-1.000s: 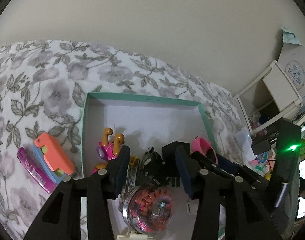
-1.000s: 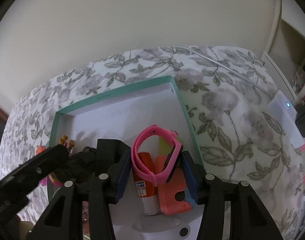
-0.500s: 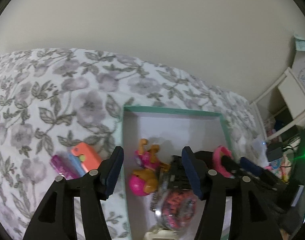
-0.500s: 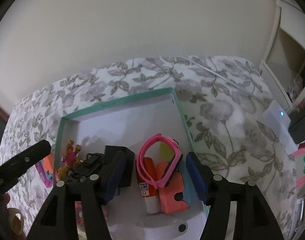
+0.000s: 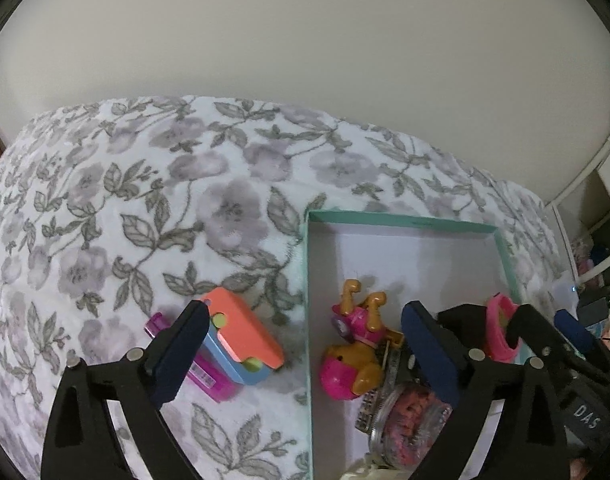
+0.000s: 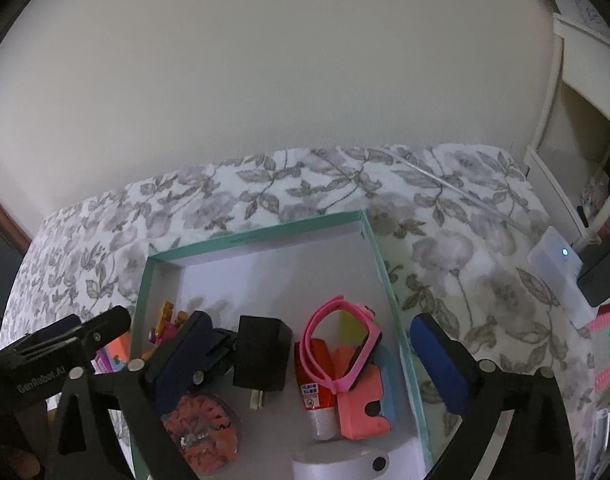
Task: Organize rigid objects
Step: 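Open the left tool to drop the car in the tray while the right tool releases the watch, then move both tools back to the pink lighter and orange-blue toy beside the tray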
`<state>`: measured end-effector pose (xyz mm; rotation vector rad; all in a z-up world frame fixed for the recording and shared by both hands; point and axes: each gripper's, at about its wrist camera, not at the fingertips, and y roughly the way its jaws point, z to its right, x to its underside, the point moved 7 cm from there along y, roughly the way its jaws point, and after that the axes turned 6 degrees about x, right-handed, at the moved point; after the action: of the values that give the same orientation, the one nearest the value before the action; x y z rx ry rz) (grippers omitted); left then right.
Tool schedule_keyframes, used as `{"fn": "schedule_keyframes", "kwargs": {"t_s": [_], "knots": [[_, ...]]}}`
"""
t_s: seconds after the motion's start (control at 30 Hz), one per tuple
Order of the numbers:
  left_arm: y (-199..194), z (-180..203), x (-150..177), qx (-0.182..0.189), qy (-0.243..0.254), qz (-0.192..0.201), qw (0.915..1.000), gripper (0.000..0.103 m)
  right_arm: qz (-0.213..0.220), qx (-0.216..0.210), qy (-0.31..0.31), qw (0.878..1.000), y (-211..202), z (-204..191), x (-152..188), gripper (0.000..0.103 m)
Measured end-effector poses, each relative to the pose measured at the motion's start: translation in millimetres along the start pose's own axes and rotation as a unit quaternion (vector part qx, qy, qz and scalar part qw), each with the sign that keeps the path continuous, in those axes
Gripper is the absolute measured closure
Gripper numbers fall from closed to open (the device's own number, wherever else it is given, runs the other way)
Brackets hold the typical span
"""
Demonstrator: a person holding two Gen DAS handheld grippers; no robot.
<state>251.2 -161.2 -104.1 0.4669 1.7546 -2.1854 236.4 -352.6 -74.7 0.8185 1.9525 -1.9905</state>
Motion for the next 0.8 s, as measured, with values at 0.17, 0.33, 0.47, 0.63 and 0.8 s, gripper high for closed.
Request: {"fn": "schedule_keyframes", "kwargs": {"t_s": [0.17,0.33,0.47,0.63,0.8], "knots": [[-4,-1,-4,-0.003,0.001,0.023,0.9997,0.001,0.009,0.0,0.008,1.0,-2,3,-2,0.0],[-5,1,-6,-0.005,0.008,0.026,0.9996,0.001,0.01,-0.006,0.01,1.0,0,1,-1,0.0],[-6,2,-6,-0.002,0.009,0.027,0.9996,0.0,0.016,-0.01,0.012,1.0,-1,-2,-2,0.0],[-6,0,-6,-0.003,0.006,0.024,0.9997,0.0,0.013,-0.011,0.008,1.0,-1,-6,-1,0.0],[-7,-13,-8,-0.004,-0.007,0.015,0.9999,0.0,0.012,-0.009,-0.005,1.0,0,-13,1,0.0]]}}
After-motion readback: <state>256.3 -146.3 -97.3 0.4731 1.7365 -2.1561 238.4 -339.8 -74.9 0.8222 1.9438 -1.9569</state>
